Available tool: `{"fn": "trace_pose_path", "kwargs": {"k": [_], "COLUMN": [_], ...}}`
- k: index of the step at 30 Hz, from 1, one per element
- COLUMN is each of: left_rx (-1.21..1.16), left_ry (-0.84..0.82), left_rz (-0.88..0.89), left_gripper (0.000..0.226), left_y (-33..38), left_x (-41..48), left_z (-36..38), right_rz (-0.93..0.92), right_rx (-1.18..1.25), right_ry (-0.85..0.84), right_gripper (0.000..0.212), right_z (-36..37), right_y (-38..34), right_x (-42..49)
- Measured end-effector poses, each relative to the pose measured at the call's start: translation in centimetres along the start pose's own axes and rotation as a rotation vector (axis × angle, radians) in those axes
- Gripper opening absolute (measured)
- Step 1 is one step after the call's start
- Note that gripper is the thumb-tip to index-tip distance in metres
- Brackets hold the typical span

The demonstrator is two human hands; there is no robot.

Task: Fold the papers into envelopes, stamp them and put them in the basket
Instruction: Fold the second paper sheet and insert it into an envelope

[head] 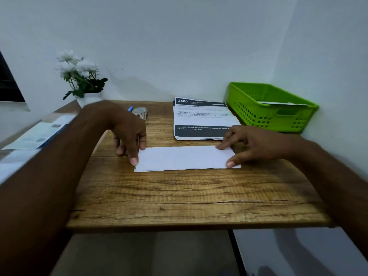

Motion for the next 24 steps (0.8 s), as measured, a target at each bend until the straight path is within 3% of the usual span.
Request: {"fn": "trace_pose_path", "kwargs": {"k": [5,8,10,15,19,24], "left_rx": [-0.023,-0.094,-0.166,-0.353,-0.415,-0.406], "left_ry": [0.002,0.037,0.106,0.371,0.479,0.574], "left_rz": [-0.014,0.009,0.049,0.178,0.167,0.033], "left_gripper": [0.035,0.029,0.028,0.038,0.035,0.068], "left_y": [-0.2,-0.6,-1.0,-3.1,-6.5,-12.1], "left_x": [-0.3,-0.8,-1.6,-4.7,-9.0,-14.0], "left_z": [-0.1,0.2,0.7,1.6,2.5,4.8], "right_rz": [0.045,0.033,-0.009,-0.141,-0.218,-0.362], "right_rx": [-0.034,-0.073,-0.09,-0.133,-0.152,-0.137], "right_ry": [0.047,0.046,0.086,0.2,0.193,0.156], "right_gripper": [0.053,0.062,0.068,0.06,0.058,0.034], "right_z": [-1.8,-1.9,-1.5,-0.8,0.5,2.9], "right_y": [2.1,1.6,0.8,-1.9,-5.2,-10.1], "right_x": [-2.7,-3.1,-2.9,-1.1,1.6,4.7]}}
Point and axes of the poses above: each hand's wrist, its own x-axis towards the middle knuckle, its own z-axis out of the palm, y = z × x, the point moved 1 cm from there along x, towards the middle knuckle, and after that the axes turned 11 degrees about y, right-handed, at the moved point
